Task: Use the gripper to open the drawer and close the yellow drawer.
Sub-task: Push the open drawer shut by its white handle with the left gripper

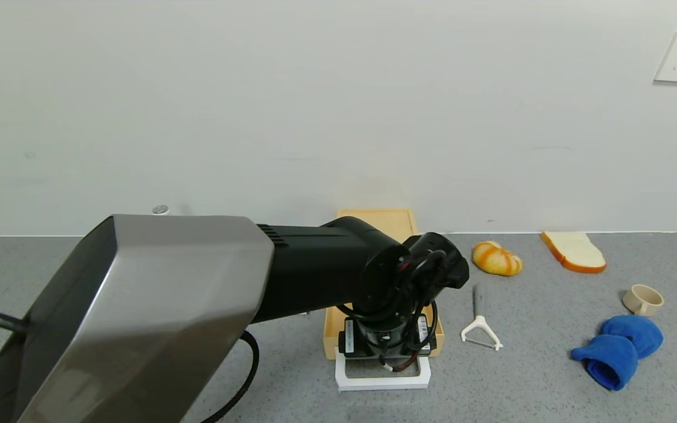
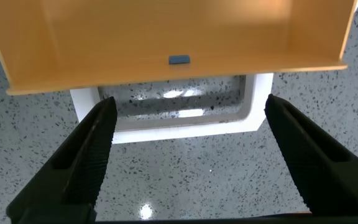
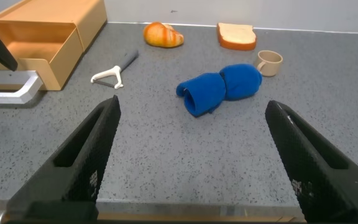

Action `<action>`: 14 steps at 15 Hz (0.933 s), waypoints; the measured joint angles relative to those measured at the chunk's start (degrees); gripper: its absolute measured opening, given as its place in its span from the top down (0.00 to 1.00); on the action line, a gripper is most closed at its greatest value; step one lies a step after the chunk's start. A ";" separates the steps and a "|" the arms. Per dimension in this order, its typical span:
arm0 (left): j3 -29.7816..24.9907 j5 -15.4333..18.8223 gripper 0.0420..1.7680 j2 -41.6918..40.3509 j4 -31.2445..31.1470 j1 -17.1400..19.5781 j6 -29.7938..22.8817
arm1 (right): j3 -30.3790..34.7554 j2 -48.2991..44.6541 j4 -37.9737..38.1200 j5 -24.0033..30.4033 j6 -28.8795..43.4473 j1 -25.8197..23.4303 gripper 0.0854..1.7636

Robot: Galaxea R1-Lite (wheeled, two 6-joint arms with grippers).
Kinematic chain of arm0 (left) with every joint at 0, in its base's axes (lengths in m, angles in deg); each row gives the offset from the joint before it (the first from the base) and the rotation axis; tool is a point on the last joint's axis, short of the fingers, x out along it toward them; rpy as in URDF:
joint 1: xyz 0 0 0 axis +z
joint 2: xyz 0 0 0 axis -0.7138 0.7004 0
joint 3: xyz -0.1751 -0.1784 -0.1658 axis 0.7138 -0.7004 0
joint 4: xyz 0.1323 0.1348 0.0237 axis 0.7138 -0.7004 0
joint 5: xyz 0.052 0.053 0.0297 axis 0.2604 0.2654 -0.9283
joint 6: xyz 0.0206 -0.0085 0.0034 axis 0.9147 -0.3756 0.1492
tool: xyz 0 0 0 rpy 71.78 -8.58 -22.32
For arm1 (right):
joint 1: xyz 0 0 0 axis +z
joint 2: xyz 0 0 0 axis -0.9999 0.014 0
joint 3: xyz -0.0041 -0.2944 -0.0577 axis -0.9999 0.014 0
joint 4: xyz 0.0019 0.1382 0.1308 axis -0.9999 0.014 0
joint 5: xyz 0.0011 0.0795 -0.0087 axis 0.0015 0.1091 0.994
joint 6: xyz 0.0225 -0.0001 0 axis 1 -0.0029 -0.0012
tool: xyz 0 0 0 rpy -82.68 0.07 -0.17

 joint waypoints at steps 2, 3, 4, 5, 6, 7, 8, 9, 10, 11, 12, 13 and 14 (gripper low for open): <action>1.88 -0.24 0.03 0.93 -1.35 0.28 0.09 | 0.00 0.00 -0.02 0.00 -0.02 0.00 0.03; 2.71 -0.33 0.03 1.32 -1.57 0.46 0.28 | 0.00 0.00 -0.02 0.02 -0.02 0.00 0.03; 3.21 -0.39 0.03 1.60 -1.40 0.74 0.50 | 0.00 0.00 0.00 0.02 -0.02 0.00 0.03; 3.47 -0.41 0.03 1.82 -1.46 0.88 0.52 | 0.00 0.00 0.00 0.02 -0.02 0.00 0.03; 3.58 -0.50 0.03 2.01 -1.51 0.94 0.55 | 0.00 0.00 0.00 0.02 -0.02 0.00 0.03; 3.67 -0.91 0.03 2.19 -1.40 1.02 0.57 | 0.00 0.00 0.00 0.00 -0.02 0.00 0.03; 3.75 -1.60 0.03 2.32 -1.21 1.16 0.68 | 0.00 0.00 0.00 0.00 -0.02 0.00 0.03; 3.80 -2.17 0.03 2.51 -1.07 1.27 0.90 | 0.00 0.00 -0.02 0.00 0.00 0.00 0.03; 3.83 -2.95 0.03 2.67 -1.02 1.30 1.35 | 0.00 0.00 0.00 0.00 -0.02 0.00 0.03; 3.83 -3.64 0.03 2.83 -0.83 1.35 1.65 | 0.00 0.00 0.00 0.00 0.00 0.00 0.03; 3.84 -4.16 0.03 2.97 -0.13 1.38 1.79 | 0.00 0.00 0.00 0.00 -0.02 0.00 0.03; 3.91 -4.46 0.03 3.08 1.00 1.55 2.01 | 0.00 0.00 0.00 0.00 -0.02 0.00 0.03; 3.91 -4.44 0.03 3.13 1.44 1.68 2.73 | 0.00 0.00 -0.02 -0.02 0.00 0.00 0.03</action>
